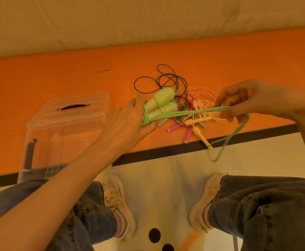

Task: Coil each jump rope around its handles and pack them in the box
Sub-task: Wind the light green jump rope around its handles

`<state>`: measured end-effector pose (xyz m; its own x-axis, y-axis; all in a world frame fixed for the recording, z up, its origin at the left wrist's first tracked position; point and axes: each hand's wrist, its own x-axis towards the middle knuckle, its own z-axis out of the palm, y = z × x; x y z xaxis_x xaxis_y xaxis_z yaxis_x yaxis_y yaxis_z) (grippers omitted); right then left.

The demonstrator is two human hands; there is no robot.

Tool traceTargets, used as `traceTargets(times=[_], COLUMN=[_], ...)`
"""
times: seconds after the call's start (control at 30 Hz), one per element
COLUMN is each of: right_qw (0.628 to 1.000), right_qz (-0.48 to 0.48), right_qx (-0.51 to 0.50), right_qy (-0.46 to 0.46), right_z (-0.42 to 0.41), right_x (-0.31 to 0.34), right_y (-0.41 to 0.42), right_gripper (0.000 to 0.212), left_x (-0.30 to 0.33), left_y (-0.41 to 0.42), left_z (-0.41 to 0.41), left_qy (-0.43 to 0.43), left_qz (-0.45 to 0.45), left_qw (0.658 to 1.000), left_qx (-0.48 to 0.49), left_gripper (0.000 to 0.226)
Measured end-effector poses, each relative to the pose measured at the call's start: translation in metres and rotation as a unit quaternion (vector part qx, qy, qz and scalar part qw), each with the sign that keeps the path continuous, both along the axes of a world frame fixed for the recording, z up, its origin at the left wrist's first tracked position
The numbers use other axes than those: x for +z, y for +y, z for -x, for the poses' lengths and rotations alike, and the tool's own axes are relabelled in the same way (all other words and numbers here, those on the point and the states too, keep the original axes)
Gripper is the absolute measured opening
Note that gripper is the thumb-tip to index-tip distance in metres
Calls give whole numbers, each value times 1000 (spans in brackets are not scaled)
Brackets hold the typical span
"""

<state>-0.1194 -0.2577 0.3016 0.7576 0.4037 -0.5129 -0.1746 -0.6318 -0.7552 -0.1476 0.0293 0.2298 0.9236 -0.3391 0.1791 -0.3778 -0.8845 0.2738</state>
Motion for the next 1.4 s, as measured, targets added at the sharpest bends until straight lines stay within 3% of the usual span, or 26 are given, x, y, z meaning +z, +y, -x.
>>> traceTargets(times=[0.1, 0.2, 0.33, 0.5, 0.67, 0.93, 1.23, 1.4], right_qw=[996, 979, 965, 944, 918, 922, 934, 937], right_qz=[13, -13, -29, 21, 4, -9, -9, -19], right_qx=[-45, -93, -109, -117, -137, -162, -160, -161], right_qy=[-79, -183, -236, -309, -373, -353, -321, -309], right_z=[0, 0, -2, -3, -6, -17, -18, -18], right_x=[2, 4, 5, 1, -3, -15, -20, -20], right_y=[-11, -15, -14, -5, 11, 23, 28, 28], right_gripper=[17, 20, 22, 24, 21, 18, 17, 17], left_x=[2, -1, -4, -3, -3, 9, 15, 14], left_y=[3, 0, -1, -3, -13, -22, -24, -25], left_z=[-1, 0, -1, 1, 10, 21, 28, 32], left_qy=[25, 30, 89, 181, 216, 149, 101, 96], left_qz=[-12, -27, -33, -59, -72, -76, 2, 73], left_qw=[1000, 999, 994, 973, 954, 950, 961, 960], left_qx=[12, -14, -47, -129, -194, -262, -258, -254], left_gripper=[42, 45, 38, 40, 43, 51, 92, 96])
